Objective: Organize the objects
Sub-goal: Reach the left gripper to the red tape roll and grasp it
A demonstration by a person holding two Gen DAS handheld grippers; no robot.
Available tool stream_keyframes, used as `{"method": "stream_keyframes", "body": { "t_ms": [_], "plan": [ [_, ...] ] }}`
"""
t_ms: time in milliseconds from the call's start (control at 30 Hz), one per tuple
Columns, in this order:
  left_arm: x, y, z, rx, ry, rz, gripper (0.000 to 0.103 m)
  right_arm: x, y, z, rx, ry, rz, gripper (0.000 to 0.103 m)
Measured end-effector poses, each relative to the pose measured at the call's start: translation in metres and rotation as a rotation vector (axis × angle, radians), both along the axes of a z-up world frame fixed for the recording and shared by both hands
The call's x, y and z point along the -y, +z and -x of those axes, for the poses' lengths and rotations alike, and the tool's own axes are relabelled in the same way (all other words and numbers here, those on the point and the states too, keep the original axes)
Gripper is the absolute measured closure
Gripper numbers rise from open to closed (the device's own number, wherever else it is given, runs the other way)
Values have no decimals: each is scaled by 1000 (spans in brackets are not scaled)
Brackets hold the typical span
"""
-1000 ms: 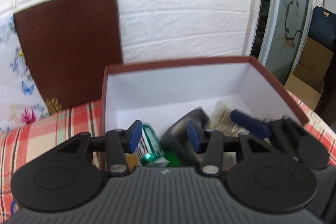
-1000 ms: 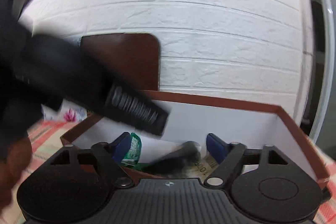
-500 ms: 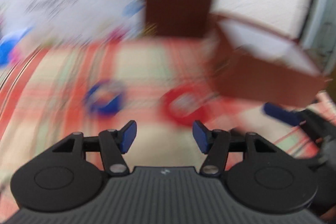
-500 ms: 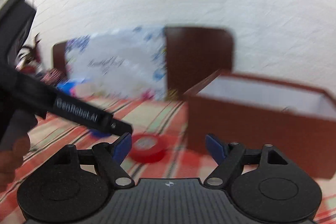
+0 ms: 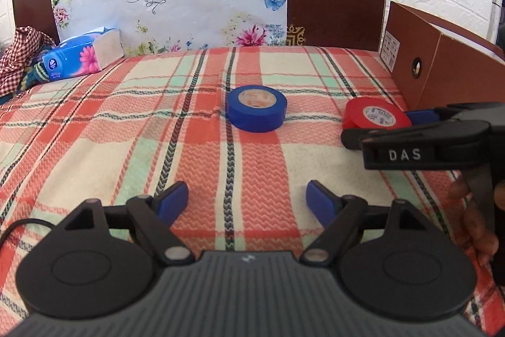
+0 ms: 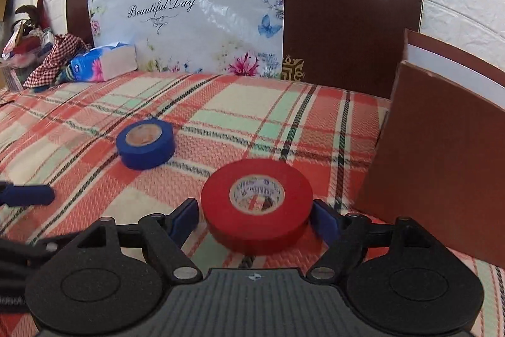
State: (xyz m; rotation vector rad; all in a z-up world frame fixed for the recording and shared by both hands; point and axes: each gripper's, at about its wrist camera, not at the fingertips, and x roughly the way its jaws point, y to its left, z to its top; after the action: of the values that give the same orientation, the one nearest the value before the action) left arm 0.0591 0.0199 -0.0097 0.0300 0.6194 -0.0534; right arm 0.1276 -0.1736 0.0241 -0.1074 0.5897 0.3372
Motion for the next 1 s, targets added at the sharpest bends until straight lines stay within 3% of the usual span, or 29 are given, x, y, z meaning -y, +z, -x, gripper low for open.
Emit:
{"method": "stream_keyframes", "body": {
  "t_ms": [267,467,600,733,867,1000],
  "plan": [
    [4,0,2,-1,-2,-15,18,16,2,27,-10,9,1,30],
    [8,1,5,-6,-3,-43,18,50,2,96,-19,-23,28,30],
    [19,5,10,-36,-10,-62,19,89,1,146,5,-158,72,31],
    [63,17,20,-119,-210,36,22,125,2,171,5,-318,27,29],
    [129,38,30,-175,-424,112,23,124,0,182,15,-305,47,25],
    [182,42,27,-260,-533,122,27,125,-3,183,25,-290,32,25]
  ]
}}
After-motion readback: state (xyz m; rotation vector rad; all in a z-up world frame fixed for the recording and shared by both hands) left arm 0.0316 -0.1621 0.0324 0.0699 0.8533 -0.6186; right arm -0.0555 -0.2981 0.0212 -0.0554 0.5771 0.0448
